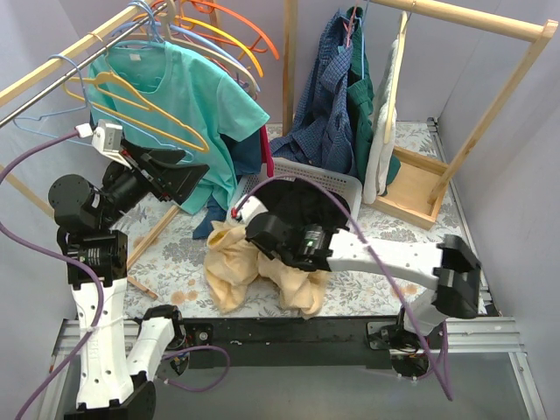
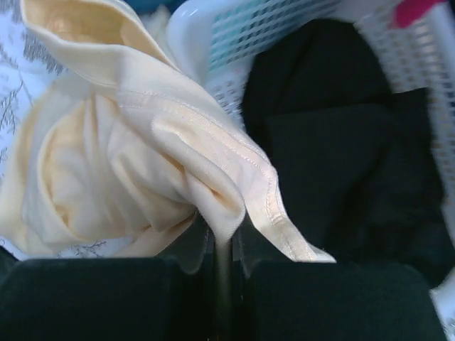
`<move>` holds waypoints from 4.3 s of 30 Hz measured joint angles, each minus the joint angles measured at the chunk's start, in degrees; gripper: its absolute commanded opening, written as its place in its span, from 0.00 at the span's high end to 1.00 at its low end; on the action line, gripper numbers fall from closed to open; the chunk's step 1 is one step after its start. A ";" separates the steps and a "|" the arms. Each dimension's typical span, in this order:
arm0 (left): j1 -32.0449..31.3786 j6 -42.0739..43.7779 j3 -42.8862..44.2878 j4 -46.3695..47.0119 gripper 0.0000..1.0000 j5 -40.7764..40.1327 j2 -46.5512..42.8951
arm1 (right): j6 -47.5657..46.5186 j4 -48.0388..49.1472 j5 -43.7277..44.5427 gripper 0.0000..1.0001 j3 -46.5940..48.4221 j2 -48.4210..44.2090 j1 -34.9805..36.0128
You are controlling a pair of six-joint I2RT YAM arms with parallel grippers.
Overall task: Remove the t-shirt from the hanger
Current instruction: Pick up the T-shirt from the center of the board, then place the T-shirt in the bin.
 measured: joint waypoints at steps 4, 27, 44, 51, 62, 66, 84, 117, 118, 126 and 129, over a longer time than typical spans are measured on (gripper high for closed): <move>-0.68 -0.02 0.00 0.07 0.02 0.15 2.29 | -1.25 -3.28 4.63 0.99 2.16 -8.68 -1.99; -42.18 9.49 11.69 -12.02 0.08 -50.25 21.75 | -14.82 0.13 6.36 0.99 23.21 -6.97 -15.56; -46.14 9.20 10.73 -18.69 0.07 -55.32 9.25 | -13.99 30.88 -14.47 0.99 1.84 4.22 -26.71; -46.14 9.20 10.86 -20.44 0.06 -54.86 9.77 | -8.76 35.80 -19.67 0.99 -8.83 7.74 -26.47; -46.14 9.16 10.58 -20.94 0.04 -54.86 9.79 | -2.71 28.81 -19.04 0.37 -6.78 12.04 -26.23; -46.14 9.14 10.54 -20.94 0.02 -54.95 9.55 | -2.34 23.89 -17.25 0.32 -6.69 5.68 -25.53; -46.14 8.79 10.36 -21.57 0.02 -55.80 9.44 | -5.68 17.73 -17.14 0.44 30.03 27.80 -26.80; -46.14 5.97 -4.70 -21.57 0.02 -58.60 8.28 | -1.51 12.07 -14.05 0.33 1.92 -6.23 -27.43; -46.14 6.14 -4.70 -21.77 0.02 -59.06 8.31 | -1.29 11.41 -14.10 0.33 0.79 -8.94 -27.43; -46.14 9.92 -3.48 -22.60 0.02 -64.19 11.28 | 3.58 -0.07 -14.82 0.55 -14.05 -23.74 -27.43; -46.14 10.91 -2.01 -22.53 0.02 -65.02 13.57 | 5.84 -3.43 -15.87 0.56 -18.64 -25.99 -27.45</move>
